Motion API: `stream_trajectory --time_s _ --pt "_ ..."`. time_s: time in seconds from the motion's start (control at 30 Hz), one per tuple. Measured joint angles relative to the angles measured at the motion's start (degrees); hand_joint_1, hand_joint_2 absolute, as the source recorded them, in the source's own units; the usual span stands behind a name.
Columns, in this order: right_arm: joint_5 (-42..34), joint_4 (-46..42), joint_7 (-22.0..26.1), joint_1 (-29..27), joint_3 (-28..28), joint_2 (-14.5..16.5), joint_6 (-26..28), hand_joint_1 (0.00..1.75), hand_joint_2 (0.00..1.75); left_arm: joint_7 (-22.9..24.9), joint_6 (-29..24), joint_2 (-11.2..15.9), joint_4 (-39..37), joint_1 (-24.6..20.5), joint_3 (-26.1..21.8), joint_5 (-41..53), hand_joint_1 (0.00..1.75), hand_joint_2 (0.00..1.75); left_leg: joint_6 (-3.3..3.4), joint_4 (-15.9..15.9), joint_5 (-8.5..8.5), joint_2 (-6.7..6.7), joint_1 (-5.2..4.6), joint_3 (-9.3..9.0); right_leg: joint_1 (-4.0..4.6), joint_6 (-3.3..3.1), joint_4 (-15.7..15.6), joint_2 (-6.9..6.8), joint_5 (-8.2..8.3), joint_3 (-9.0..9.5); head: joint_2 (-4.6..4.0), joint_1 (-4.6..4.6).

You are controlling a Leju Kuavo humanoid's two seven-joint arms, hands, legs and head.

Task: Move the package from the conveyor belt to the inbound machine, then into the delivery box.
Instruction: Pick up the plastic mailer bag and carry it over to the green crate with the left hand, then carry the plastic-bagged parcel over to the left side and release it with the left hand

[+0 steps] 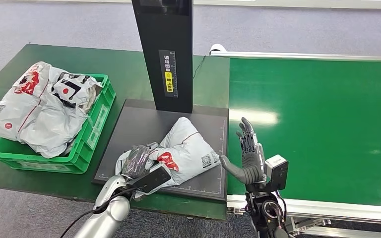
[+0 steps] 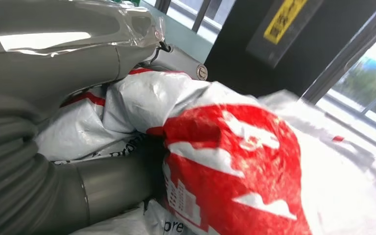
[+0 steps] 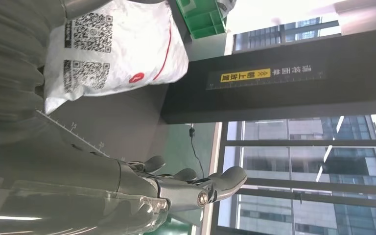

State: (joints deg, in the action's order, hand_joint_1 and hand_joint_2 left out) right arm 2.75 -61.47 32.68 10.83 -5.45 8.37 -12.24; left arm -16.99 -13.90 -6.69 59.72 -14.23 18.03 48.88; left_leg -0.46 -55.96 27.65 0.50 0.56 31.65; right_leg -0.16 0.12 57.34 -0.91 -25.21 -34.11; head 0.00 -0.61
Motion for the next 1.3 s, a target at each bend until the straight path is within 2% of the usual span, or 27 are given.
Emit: stream_trajectory --time_s 0.37,0.57,0.73,0.83,1.0,1.17,1.3 --pt "-0.4 -1.4 -0.2 -0.5 1.0 0.0 0.0 0.0 1.75 -8.5 -7.8 -0.1 6.8 3.8 -2.0 -9.4 1.75 1.75 0.0 0.0 0.0 0.05 0.0 0.12 0.0 0.0 0.0 0.03 0.0 -0.12 0.0 0.01" --pt "-1.3 -1.4 -0.3 -0.5 1.4 0.0 -0.1 0.0 1.75 -15.5 -18.5 -0.2 12.5 4.9 -3.3 -11.6 1.75 1.75 0.0 0.0 0.0 0.05 0.0 0.13 0.01 0.0 0.0 0.03 0.0 -0.13 0.0 0.0" --pt "-2.2 -1.4 -0.4 -0.4 1.4 0.0 0.2 0.0 1.75 -19.0 -24.5 -0.3 17.4 5.2 -4.9 -9.9 1.75 1.75 0.0 0.0 0.0 0.05 0.0 0.13 0.01 0.0 0.0 0.03 0.0 -0.13 0.0 -0.01" --pt "-2.6 -1.4 -0.2 -0.5 1.3 0.0 0.4 0.0 1.75 -21.5 -25.7 -1.4 20.3 5.0 -8.4 -4.2 1.75 1.75 0.0 0.0 0.0 0.06 0.0 0.13 0.01 0.0 0.0 0.04 0.0 -0.12 0.0 0.01" --pt "-2.9 -1.2 0.0 -0.4 0.7 0.0 0.7 0.0 1.75 -22.7 -25.8 -3.9 25.5 2.8 -18.6 6.2 1.75 1.75 0.0 0.0 -0.01 0.09 0.01 0.11 0.02 -0.01 0.0 0.05 0.01 -0.13 0.0 0.0" --pt "-3.2 -1.0 0.1 -0.2 0.0 -0.1 1.0 0.0 1.75 -22.8 -25.9 -5.3 28.0 0.2 -26.2 8.7 1.75 1.75 -0.01 0.0 -0.03 0.07 0.03 0.12 0.05 -0.01 0.0 0.04 0.01 -0.13 0.0 0.01" --pt "-3.7 -0.8 0.2 -0.1 -0.3 -0.1 1.6 0.0 1.75 -22.8 -25.9 -5.5 28.2 -3.9 -33.4 12.2 1.75 1.75 -0.01 0.0 -0.04 0.11 0.03 0.13 0.05 -0.02 0.0 0.06 0.02 -0.12 0.0 0.02"
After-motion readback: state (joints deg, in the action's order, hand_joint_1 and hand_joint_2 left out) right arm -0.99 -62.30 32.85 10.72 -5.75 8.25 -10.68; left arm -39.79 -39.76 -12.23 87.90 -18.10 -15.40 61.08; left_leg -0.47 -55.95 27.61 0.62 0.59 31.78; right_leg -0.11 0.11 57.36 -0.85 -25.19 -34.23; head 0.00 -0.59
